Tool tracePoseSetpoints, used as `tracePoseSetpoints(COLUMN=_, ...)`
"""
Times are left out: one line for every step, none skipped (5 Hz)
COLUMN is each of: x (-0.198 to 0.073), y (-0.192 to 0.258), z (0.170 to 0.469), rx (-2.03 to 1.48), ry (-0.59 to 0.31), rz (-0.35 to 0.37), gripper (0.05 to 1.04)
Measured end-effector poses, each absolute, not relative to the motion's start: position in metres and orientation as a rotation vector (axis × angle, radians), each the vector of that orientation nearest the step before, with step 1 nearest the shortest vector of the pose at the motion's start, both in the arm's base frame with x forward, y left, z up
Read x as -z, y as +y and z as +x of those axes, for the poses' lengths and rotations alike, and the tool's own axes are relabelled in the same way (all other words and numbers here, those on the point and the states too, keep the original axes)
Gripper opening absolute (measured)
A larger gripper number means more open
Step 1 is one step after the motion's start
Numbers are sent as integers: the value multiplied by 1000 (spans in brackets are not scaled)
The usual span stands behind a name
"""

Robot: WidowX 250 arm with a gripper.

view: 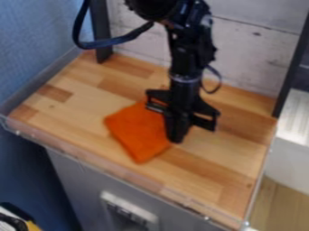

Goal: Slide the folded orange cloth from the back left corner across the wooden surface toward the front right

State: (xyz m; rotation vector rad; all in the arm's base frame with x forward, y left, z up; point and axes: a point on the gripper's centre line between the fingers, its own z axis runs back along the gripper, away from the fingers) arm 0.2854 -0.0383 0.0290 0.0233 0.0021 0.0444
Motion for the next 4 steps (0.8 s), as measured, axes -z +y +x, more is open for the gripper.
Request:
tracePoseSetpoints(x=-36, y=-52, z=280, rx=-27, ry=-13, rz=9, gripper=62)
tracePoseSetpoints(x=-36, y=-63, z=274, rx=-10, ry=-4, rz=4, gripper=62)
tracePoseSetpoints(x=-35, y=-72, z=272, rx=-5, ry=-8, rz=-5, gripper=62)
tracePoseSetpoints(x=-35, y=-83, z=269, rx=7, ry=-8, rz=-5, gripper=88)
